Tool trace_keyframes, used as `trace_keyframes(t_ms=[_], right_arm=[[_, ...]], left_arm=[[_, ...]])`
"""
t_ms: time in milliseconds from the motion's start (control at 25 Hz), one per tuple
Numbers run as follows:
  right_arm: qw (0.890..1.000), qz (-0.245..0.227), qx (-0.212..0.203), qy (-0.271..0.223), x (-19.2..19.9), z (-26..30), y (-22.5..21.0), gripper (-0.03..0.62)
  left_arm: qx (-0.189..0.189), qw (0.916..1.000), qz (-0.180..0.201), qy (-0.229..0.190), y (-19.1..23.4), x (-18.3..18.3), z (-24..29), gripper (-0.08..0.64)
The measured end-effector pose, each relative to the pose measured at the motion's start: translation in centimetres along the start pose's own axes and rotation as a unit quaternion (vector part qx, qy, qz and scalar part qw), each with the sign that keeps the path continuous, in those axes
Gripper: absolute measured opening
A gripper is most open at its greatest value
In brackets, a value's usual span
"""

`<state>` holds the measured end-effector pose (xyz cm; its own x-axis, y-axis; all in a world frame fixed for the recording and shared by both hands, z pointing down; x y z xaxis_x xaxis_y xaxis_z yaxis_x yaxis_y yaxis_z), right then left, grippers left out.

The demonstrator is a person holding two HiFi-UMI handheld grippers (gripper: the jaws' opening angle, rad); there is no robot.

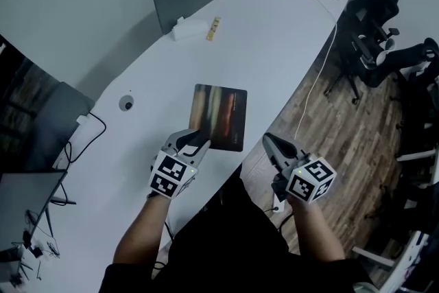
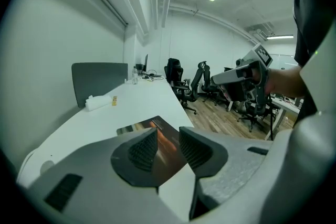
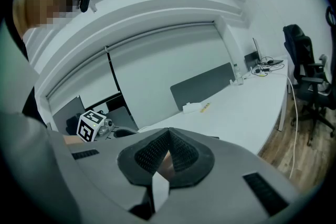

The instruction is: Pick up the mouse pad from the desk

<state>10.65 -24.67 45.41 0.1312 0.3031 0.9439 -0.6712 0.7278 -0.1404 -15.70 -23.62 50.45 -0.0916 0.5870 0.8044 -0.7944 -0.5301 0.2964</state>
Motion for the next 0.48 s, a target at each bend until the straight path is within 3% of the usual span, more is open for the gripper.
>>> trace_keyframes(t_ms=[280,480], right_arm=[[1.000,0.030,-0.004,0.008,1.8,1.6,-2.4,0.003],[0.999,0.038,-0.017,0.020,3.0,2.5,-3.9,0.003]], left_arm=[[0.007,0.9981,0.011,0.060,0.8,0.4,3.8,0.156],[-0.005,0.9943,0.029,0.102,1.2,1.1,6.5,0.226]])
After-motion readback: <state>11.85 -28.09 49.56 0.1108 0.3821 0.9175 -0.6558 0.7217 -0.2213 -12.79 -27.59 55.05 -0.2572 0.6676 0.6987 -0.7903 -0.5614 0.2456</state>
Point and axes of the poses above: the fingertips, and each gripper's own axes: z forward along the fingers, y to its left, x out of its underside, the point moved 9 cm from there along -z, backward along the fingers, and after that the axes turned 15 degrees about -z, right-handed, at the moved point
